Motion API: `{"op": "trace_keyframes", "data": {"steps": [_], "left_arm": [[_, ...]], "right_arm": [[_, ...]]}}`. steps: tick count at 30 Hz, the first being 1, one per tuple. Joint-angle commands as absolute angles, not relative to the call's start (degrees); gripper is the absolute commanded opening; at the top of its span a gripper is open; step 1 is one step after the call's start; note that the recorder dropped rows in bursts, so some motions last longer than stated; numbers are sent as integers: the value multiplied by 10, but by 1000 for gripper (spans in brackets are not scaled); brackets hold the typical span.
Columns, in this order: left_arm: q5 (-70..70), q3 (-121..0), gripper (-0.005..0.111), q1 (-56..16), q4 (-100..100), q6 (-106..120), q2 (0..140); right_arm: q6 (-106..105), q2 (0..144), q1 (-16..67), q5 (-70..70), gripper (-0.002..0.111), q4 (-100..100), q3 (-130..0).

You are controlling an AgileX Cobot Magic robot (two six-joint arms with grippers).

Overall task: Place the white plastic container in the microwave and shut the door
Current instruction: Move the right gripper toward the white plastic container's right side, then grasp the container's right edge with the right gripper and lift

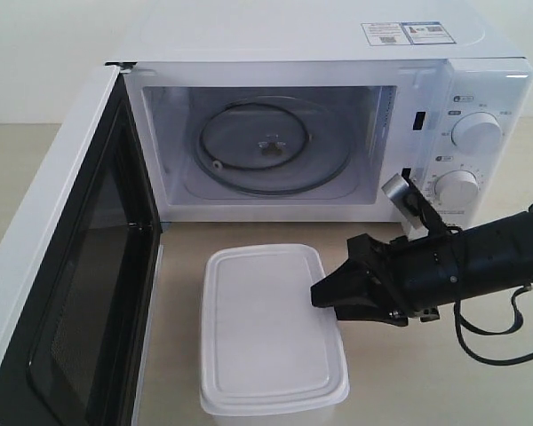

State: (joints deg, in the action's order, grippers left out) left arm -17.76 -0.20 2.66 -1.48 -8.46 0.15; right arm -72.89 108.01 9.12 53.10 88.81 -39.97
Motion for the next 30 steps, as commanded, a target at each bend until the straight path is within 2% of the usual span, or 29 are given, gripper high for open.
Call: {"op": "trace_keyframes", "data": {"steps": [1,11,22,24,29,30], "left_arm": [[-175,0,4,28,-13,-86,0],[-175,0,4,28,-13,-86,0],[-175,0,4,28,-13,-86,0],[-175,0,4,28,-13,-86,0],[-175,0,4,28,-13,-86,0],[-175,0,4,28,-13,-86,0]], "right_arm": [[-725,1081,92,527,44,874,-401],[-699,1081,96,522,44,847,-401],[-680,1081,138,485,44,844,-401],[-680,1081,138,478,36,844,-401],[-679,1081,138,477,-1,844,-401],[-679,1081,138,477,0,845,-401]]}}
